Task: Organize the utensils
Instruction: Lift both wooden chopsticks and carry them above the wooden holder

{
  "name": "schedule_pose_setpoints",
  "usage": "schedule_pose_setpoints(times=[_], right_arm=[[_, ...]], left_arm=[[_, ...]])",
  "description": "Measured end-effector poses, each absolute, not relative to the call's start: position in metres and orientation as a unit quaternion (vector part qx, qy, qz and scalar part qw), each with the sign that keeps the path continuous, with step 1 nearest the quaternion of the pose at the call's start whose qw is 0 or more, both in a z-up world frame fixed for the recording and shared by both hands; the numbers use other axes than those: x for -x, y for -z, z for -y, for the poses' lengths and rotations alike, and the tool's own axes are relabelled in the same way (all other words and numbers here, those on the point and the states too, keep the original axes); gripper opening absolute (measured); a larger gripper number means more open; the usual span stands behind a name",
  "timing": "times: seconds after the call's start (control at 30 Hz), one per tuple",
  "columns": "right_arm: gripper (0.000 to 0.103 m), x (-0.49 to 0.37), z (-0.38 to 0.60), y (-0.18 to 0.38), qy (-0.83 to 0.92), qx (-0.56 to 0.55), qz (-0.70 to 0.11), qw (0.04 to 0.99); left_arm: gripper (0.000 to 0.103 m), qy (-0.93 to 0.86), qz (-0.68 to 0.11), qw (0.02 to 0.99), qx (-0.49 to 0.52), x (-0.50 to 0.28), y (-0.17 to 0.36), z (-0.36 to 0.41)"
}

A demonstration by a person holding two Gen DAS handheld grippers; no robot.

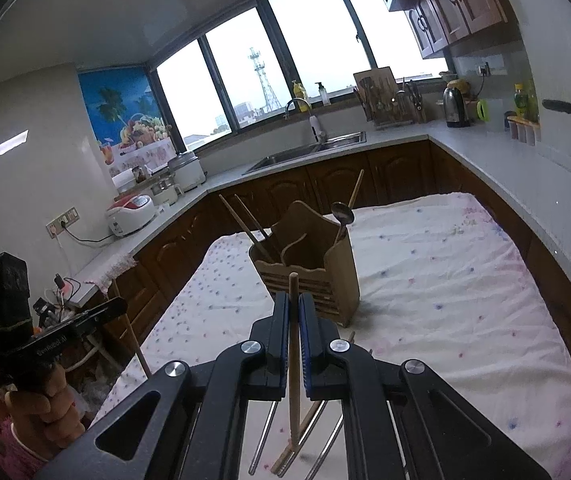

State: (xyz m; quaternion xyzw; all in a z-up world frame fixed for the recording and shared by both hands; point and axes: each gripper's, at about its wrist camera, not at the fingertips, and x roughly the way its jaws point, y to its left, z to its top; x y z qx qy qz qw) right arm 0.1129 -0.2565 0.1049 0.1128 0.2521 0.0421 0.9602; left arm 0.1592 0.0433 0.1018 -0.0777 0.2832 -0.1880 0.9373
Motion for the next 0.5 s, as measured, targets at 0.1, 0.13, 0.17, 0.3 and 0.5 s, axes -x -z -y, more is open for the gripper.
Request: schedule_pose_setpoints(times=[0.1,0.13,0.17,0.3,0.5], right_arm=[[0.005,-0.115,0.257,-0.107,-0.041,-0.112,-0.248,0.961],[0.005,-0.116,0.257,-0.108,-0.041,-0.112,-0.246,0.962],[0.005,-0.117,0.258,-0.109,-0.040,-0.112,-0.244,0.962],[0.005,-0.122,0.260,-0.113,-0.039,-0.111,-0.238,0.964],[0.005,-0.134,0.264,-0.124,-0.035,-0.108,-0.221,0.969]], left_arm=[[0.003,0.186,-0.280,0.939,0.080,-0.162,-0.103,-0.045],[0.003,0.186,-0.279,0.939,0.081,-0.163,-0.103,-0.045],[0.003,0.186,-0.278,0.939,0.082,-0.165,-0.103,-0.046],[0.003,0.183,-0.272,0.941,0.086,-0.172,-0.105,-0.046],[0.003,0.184,-0.249,0.947,0.083,-0.188,-0.113,-0.044]])
